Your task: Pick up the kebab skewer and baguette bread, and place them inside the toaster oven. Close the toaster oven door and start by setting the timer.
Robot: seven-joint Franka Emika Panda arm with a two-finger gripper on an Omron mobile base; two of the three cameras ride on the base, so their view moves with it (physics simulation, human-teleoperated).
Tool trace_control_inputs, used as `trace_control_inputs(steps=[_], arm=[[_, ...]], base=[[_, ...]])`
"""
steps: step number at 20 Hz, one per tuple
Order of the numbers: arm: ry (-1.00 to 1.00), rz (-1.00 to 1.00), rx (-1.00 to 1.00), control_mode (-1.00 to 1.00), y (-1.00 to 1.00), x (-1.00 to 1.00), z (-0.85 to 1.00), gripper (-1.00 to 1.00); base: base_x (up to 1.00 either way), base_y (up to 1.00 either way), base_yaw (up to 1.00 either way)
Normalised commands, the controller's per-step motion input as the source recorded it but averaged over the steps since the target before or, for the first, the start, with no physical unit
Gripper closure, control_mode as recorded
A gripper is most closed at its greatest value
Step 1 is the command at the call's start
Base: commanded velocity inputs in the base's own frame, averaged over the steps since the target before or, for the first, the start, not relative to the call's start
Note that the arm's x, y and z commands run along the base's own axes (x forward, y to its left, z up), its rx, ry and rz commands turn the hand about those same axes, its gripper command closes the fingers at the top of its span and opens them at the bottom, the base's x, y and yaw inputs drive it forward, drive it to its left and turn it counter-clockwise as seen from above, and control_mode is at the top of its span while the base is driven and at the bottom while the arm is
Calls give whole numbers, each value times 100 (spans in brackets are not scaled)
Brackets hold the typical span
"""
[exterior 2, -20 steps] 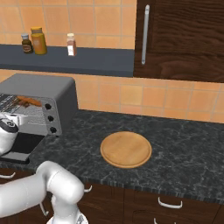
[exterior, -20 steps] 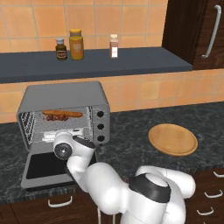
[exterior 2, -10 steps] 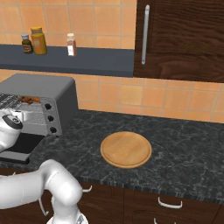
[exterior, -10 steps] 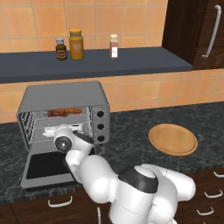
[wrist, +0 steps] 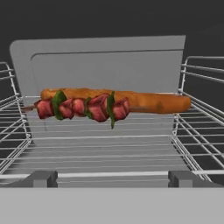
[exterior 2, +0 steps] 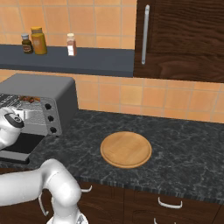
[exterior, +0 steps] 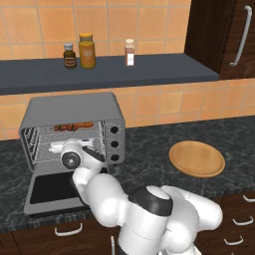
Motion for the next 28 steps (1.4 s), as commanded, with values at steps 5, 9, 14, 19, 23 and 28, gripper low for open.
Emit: trace_control_inputs(steps=[5, 9, 14, 19, 23, 28], arm=[[0, -1, 0, -100, -2, -55, 3, -100], [0, 0, 0, -100, -9, -98, 7, -100], [9, -11, 0, -100, 8, -100, 1, -100], [6, -11, 0, -100, 17, -94, -1, -100], [0, -4, 0, -100, 21, -90, -7, -100], [5, 0, 0, -100, 15, -72, -10, -100]], base=[[0, 0, 0], [0, 0, 0], [0, 0, 0], [0, 0, 0], [0, 0, 0], [0, 0, 0]])
